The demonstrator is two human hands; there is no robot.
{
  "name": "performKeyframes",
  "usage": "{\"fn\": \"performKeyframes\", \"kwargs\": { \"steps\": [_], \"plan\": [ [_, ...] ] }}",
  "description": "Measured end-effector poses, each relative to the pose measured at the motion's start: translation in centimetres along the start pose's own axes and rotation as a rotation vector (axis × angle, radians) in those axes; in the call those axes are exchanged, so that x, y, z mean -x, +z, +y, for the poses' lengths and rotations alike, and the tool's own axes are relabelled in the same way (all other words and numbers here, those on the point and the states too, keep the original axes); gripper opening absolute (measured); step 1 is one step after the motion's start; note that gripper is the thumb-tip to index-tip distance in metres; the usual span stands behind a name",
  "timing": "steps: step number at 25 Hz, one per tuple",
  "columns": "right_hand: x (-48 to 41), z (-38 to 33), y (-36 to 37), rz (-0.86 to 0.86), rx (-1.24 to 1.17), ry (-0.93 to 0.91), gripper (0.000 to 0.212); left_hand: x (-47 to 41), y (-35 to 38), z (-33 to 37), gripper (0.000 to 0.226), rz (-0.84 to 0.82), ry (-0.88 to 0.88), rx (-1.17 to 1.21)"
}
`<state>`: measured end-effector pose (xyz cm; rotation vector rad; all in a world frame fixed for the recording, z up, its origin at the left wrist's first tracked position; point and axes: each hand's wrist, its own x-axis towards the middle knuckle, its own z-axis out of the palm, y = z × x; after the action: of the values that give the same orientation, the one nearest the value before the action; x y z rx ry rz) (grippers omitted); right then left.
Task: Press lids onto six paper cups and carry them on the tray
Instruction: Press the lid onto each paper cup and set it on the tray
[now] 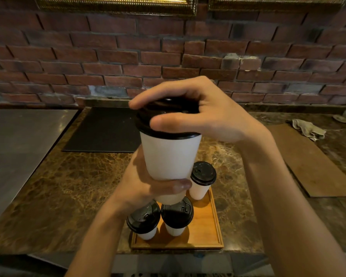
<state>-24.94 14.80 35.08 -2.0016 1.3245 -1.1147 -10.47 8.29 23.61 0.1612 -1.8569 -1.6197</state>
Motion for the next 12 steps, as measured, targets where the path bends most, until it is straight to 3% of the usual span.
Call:
{"fn": "performKeyframes", "kwargs": {
  "steps": [5,7,9,12],
  "plan": [
    [-1.4,-1.3,3.5,0.409,0.585,0.229,0.024,-1.2,1.4,0.3,0.085,0.388,0.017,-0.240],
    [-1.9,-1.6,4.5,0.529,0.744,0.231,0.027,-1.5,1.6,0.6,0.088,0.421,-0.005,-0.298],
    [-1.8,-1.7,2.9,0.440,0.640,0.157,0.022,-1.5,0.9,1.0,0.091,0.329,-0.029,-0.256],
    [-0.8,-1.2,-0.7,0.026,0.175,0.006,0.027,-1.1,-0.9,1.6,0.076,0.003,-0.102,0.036]
  ]
}}
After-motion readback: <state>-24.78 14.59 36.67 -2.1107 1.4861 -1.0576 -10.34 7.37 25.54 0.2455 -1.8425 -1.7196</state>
